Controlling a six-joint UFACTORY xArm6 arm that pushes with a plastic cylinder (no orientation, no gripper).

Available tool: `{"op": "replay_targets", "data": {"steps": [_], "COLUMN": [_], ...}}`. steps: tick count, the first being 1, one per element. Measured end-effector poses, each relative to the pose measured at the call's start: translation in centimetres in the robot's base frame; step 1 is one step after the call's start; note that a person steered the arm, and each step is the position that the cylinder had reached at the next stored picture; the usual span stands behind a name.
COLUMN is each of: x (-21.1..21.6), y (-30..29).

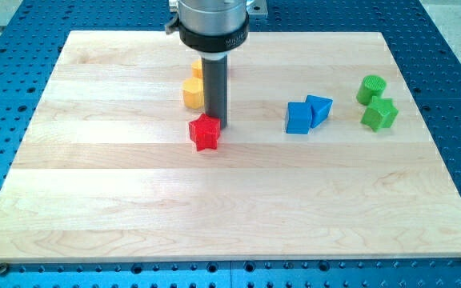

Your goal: Place the blue blocks above the green circle

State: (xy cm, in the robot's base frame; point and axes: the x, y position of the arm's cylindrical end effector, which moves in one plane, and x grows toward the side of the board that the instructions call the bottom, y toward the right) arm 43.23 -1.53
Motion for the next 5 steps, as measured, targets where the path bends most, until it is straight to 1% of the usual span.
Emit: {"op": "replay_targets", "data": {"steps": [1,2,3,4,5], "x": [3.0,3.9,3.7,1.0,-2.8], "y": [4.4,8.2,10.2,14.9,15.5]}}
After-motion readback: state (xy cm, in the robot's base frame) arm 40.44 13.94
